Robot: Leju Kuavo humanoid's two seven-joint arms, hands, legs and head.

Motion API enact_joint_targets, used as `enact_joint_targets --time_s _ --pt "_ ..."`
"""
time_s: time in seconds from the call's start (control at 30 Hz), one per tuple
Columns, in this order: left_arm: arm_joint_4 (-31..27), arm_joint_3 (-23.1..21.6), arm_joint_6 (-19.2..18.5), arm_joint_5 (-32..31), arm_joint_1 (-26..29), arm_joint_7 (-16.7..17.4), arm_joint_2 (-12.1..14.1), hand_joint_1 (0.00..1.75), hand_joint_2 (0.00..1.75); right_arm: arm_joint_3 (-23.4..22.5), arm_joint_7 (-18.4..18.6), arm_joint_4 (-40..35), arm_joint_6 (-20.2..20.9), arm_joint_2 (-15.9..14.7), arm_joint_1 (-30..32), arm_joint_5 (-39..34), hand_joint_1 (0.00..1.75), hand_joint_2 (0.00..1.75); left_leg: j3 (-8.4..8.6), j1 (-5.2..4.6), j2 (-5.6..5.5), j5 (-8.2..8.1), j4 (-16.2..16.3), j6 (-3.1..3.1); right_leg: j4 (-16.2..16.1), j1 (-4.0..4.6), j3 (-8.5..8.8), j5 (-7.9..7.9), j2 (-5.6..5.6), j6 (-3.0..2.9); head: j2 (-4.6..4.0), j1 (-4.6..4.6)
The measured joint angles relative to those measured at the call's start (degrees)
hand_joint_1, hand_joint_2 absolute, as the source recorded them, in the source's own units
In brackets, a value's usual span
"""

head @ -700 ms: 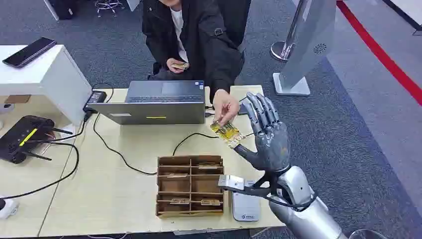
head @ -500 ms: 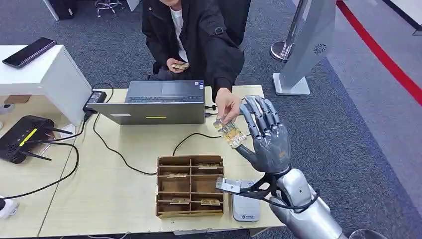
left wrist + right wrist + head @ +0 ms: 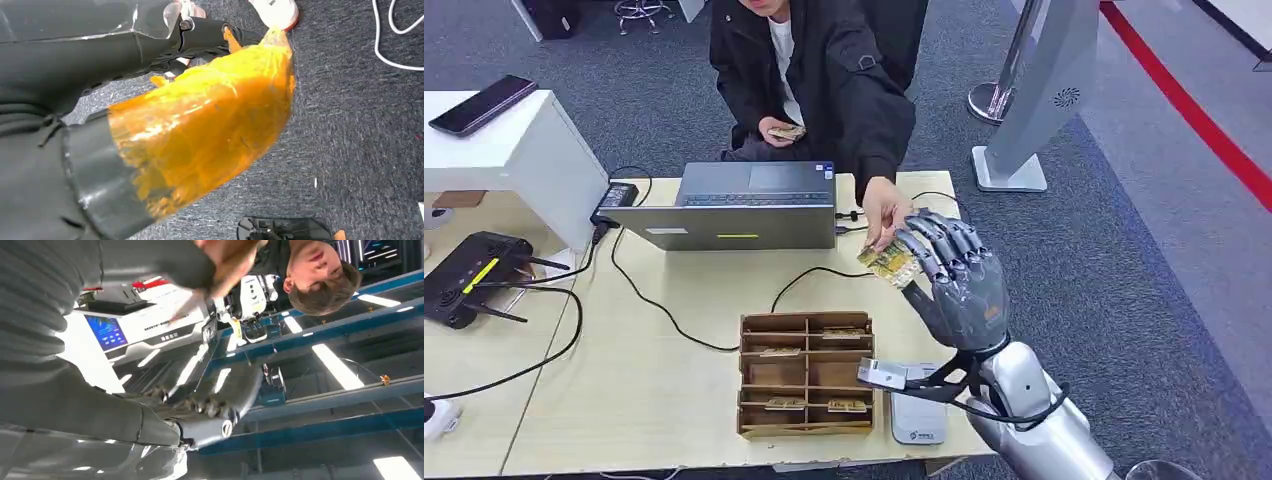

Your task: Pass the card to the sensor for recognition and then transmit it.

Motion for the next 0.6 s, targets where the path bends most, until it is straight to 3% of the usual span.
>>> enact_joint_targets --time_s 0.3,0.6 --pt "0.00 0.00 0.04 0.15 0.01 0.00 0.00 0.00 0.00 -0.02 0.13 -0.11 -0.22 0.00 0.19 -0.20 1.68 1.75 0.00 0.00 0.00 0.00 0.00 0.00 0.00 0.00 0.00 0.00 0.00 0.00 0.00 0.00" --pt "0.00 0.00 0.11 0.26 0.04 0.00 0.00 0.00 0.00 -0.13 -0.70 -0.79 -0.83 0.02 0.87 -1.57 1.75 1.75 0.00 0.00 0.00 0.00 0.00 0.00 0.00 0.00 0.00 0.00 0.00 0.00 0.00 0.02"
